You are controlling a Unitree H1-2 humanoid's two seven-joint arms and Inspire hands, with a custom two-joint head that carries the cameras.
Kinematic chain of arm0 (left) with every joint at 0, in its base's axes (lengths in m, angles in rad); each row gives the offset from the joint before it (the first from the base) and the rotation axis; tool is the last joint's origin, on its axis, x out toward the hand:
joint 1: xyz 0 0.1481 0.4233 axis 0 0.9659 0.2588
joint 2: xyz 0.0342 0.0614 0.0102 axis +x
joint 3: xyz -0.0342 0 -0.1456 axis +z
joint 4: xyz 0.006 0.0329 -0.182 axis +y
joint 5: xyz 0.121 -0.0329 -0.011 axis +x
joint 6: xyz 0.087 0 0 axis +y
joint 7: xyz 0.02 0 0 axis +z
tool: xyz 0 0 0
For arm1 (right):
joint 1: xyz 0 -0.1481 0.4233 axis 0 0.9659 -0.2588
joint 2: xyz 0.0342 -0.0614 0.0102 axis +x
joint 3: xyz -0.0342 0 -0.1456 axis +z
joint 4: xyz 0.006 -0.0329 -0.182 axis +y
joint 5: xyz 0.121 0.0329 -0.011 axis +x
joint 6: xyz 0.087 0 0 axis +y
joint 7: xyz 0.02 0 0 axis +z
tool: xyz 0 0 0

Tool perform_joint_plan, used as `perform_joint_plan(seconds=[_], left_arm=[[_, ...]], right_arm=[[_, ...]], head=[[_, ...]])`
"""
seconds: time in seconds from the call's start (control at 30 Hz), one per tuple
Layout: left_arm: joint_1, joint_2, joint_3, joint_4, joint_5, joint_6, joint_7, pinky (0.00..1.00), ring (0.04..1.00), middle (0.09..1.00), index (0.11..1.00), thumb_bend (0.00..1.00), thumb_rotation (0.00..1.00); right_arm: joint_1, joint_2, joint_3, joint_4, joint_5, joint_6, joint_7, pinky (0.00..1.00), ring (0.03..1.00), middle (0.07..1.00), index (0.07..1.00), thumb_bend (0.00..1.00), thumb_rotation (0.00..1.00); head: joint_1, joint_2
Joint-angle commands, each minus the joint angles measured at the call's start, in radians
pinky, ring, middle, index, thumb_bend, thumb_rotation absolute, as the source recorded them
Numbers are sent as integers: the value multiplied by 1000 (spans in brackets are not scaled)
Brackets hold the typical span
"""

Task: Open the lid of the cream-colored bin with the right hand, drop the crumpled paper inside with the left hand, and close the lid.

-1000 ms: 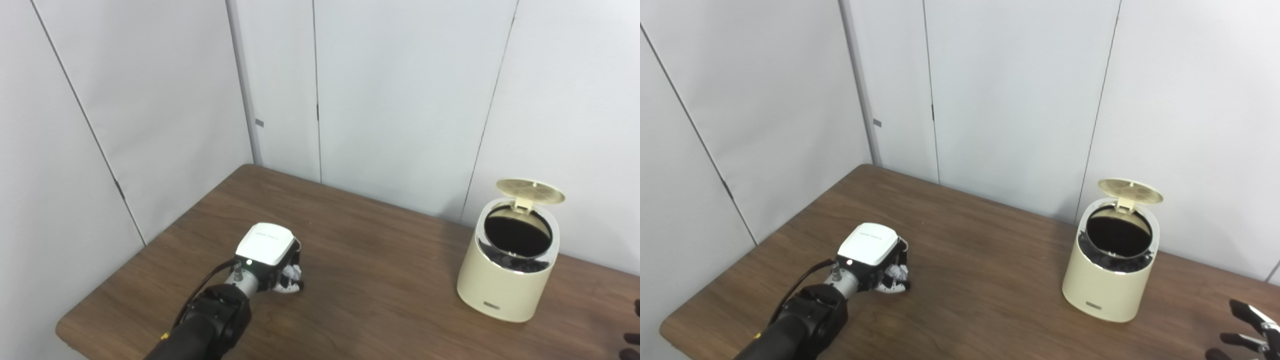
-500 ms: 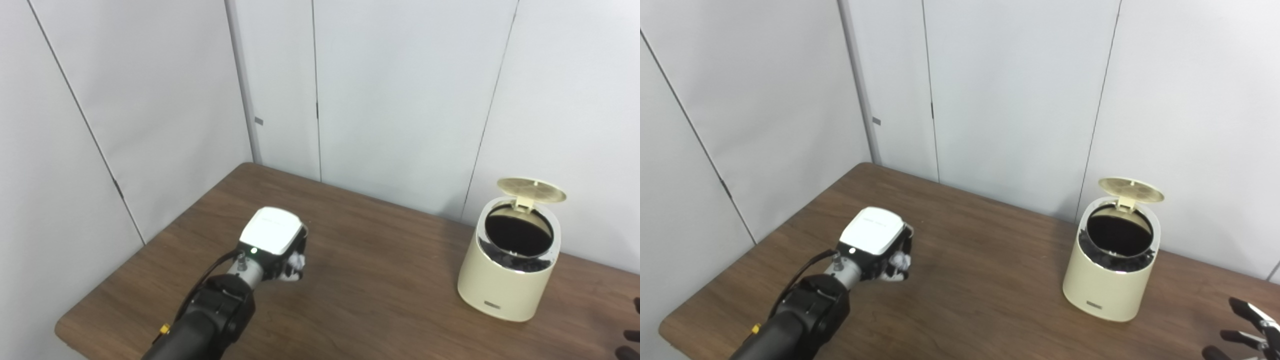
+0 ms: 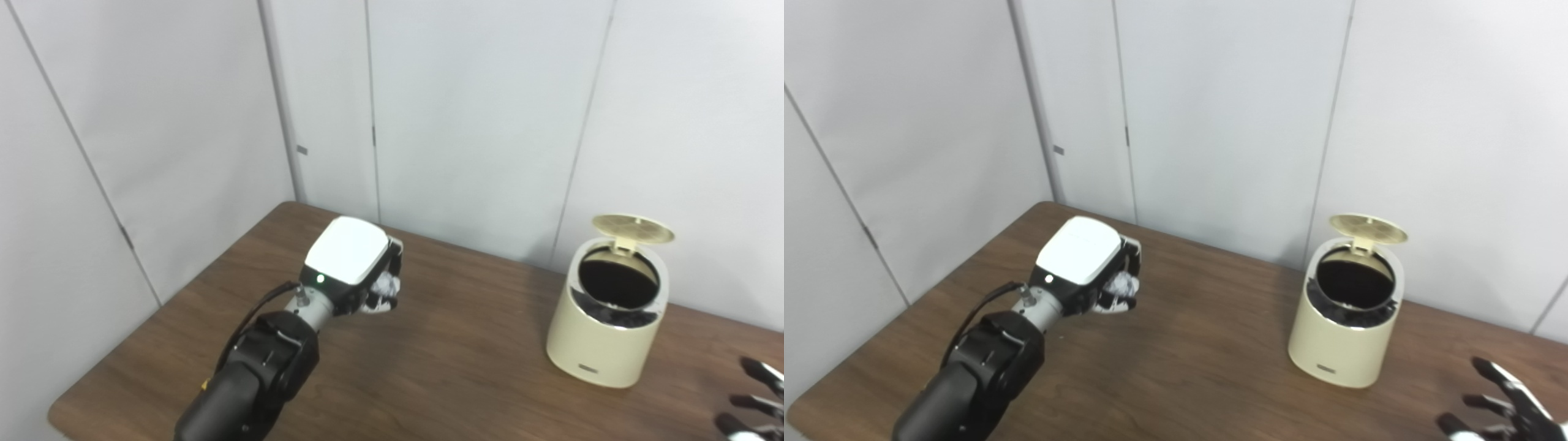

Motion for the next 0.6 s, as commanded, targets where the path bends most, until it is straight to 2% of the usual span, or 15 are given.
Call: perform_joint_plan(seconds=[0.0,0.03,0.1,0.13,0.33,0.43,0.57], left_arm=[[-60,5,4,-30,17,-21,44,192,265,471,484,528,0],[-74,-2,1,-31,21,-26,41,182,253,471,484,528,0],[-99,-14,-5,-31,22,-37,39,181,247,471,484,528,0],[-113,-25,-6,-28,13,-43,48,184,249,471,484,528,0],[-186,-91,-17,11,-15,-79,110,193,274,471,484,528,0],[-217,-110,-30,32,-32,-101,114,212,300,472,484,527,0],[-255,-130,-55,62,-34,-124,132,207,311,473,484,527,0]], right_arm=[[-38,-1,-2,-38,-7,-4,-15,512,763,901,879,789,611],[-38,5,-4,-45,7,10,-8,534,771,905,882,778,594],[-38,16,-8,-58,32,32,1,607,817,941,893,707,471],[-38,20,-6,-68,31,43,0,619,824,947,894,697,448],[-45,25,8,-73,14,13,-11,616,800,926,887,650,289],[-48,27,12,-53,13,-13,-19,608,791,917,878,654,248],[-48,26,25,-36,-18,-33,-28,599,772,901,869,678,307]], head=[[-20,-1],[-28,-2],[-38,-1],[-68,-6],[-154,-17],[-195,-29],[-237,-39]])
